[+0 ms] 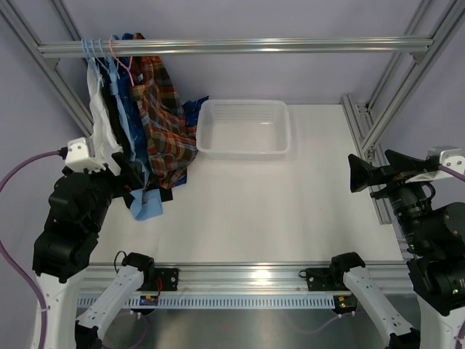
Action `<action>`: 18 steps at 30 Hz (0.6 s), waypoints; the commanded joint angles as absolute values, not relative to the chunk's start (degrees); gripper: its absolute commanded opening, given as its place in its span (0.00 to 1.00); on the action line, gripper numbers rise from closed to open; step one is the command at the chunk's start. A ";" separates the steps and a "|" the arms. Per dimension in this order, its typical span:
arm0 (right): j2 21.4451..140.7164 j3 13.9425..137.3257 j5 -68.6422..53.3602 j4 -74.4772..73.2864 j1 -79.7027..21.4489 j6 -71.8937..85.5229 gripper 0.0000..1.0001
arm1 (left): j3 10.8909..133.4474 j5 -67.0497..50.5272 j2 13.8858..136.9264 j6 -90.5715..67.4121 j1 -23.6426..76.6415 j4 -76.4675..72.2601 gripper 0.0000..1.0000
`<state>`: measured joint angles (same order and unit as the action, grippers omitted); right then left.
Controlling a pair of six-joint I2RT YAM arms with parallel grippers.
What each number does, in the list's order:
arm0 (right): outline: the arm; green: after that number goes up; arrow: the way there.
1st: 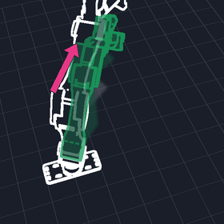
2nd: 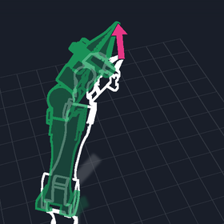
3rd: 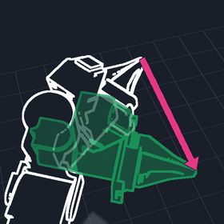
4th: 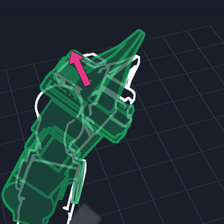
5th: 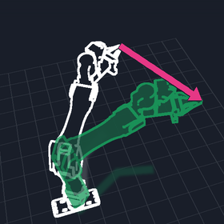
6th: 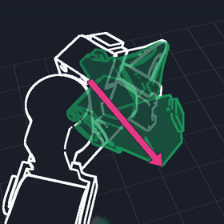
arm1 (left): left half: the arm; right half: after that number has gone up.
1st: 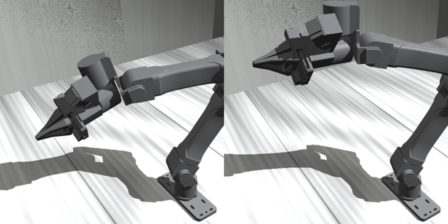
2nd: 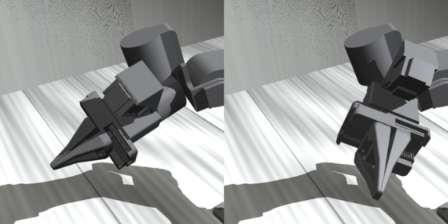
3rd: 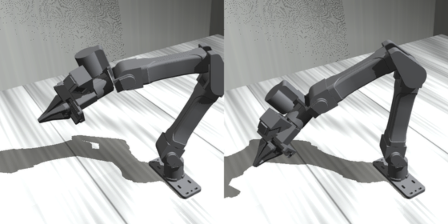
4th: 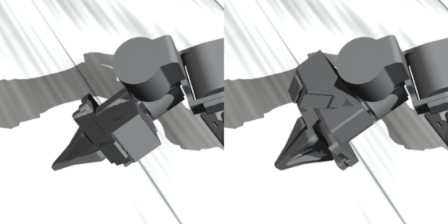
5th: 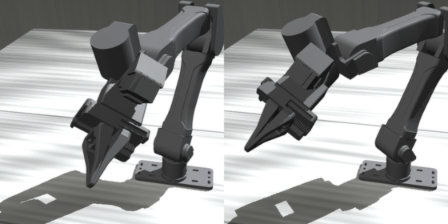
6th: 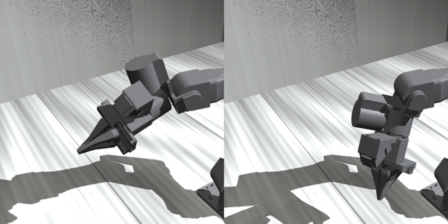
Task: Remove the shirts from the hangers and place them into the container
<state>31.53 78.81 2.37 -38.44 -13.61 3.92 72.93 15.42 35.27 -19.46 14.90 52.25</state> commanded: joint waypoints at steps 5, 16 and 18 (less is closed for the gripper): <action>31.90 75.42 3.25 -36.91 -15.21 4.13 0.99 | 79.70 11.87 47.27 -22.94 15.12 44.05 0.99; 34.36 74.62 0.00 -44.12 -15.21 4.74 0.99 | 93.86 19.41 73.11 -21.97 15.12 32.17 0.99; 34.45 74.45 -2.10 -44.56 -15.21 5.10 0.99 | 95.27 21.87 77.24 -21.19 15.03 29.89 0.98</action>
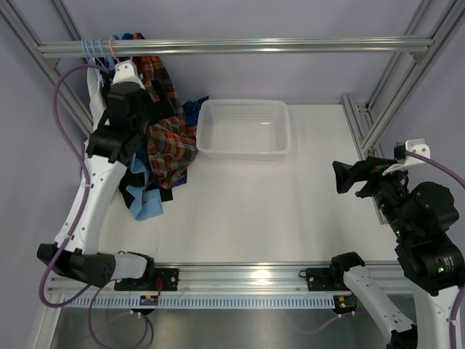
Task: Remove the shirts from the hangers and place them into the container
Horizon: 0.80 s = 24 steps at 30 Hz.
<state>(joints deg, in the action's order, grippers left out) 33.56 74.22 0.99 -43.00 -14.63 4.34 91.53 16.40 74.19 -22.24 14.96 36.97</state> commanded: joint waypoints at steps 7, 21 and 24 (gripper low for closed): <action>33.31 72.60 -5.27 -44.82 -15.21 6.06 1.00 | 103.35 26.62 89.11 -20.21 13.71 29.70 0.89; 33.40 71.28 -5.45 -45.79 -15.21 5.63 0.99 | 103.18 32.08 83.85 -17.67 15.38 34.63 0.81; 33.84 71.63 -5.62 -45.79 -15.21 5.54 0.99 | 102.83 31.55 84.63 -16.88 15.29 34.19 0.80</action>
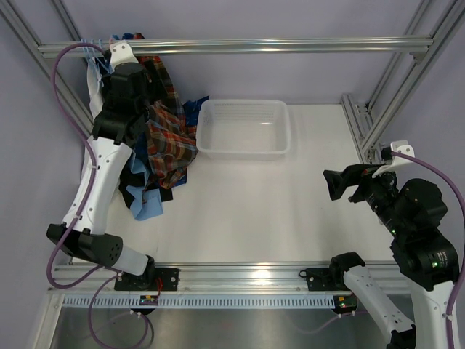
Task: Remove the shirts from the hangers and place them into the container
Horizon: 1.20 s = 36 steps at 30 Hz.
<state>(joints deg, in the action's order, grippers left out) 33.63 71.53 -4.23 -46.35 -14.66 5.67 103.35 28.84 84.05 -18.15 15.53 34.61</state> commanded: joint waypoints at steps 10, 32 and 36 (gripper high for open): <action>33.14 70.75 -5.89 -46.49 -15.21 5.27 0.99 | 102.57 29.36 92.63 -18.54 11.78 36.12 0.72; 30.15 70.31 -7.03 -49.48 -15.21 5.62 0.99 | 99.22 23.20 79.64 -3.62 9.93 21.97 0.00; 30.23 70.58 -7.38 -49.83 -15.21 5.45 1.00 | 102.21 21.10 76.48 -1.76 9.93 23.72 0.00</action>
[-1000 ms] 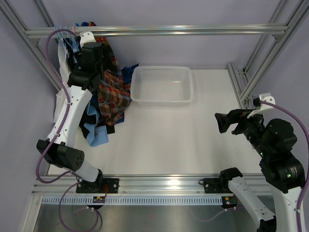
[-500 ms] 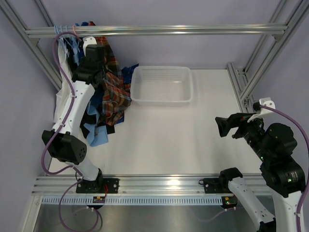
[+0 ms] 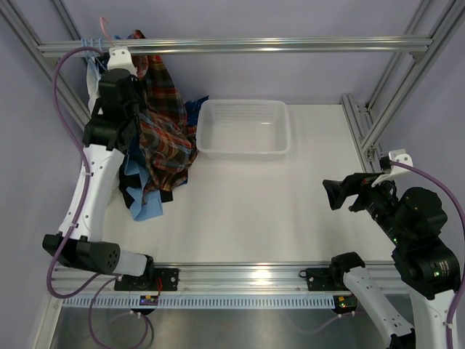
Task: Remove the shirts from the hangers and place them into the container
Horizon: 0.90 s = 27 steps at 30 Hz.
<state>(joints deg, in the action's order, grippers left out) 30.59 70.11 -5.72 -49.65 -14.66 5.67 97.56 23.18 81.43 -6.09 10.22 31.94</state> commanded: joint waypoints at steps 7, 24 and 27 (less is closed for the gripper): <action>30.24 71.28 -7.56 -50.01 -15.21 5.10 0.99 | 100.90 19.69 70.93 -2.63 9.93 36.18 0.00; 39.81 75.67 -15.38 -42.20 -15.21 8.26 1.00 | 102.90 5.11 42.55 1.05 10.02 48.36 0.00; 40.96 75.94 -16.08 -40.26 -15.21 10.28 0.99 | 112.56 -3.66 44.02 1.14 10.98 45.70 0.00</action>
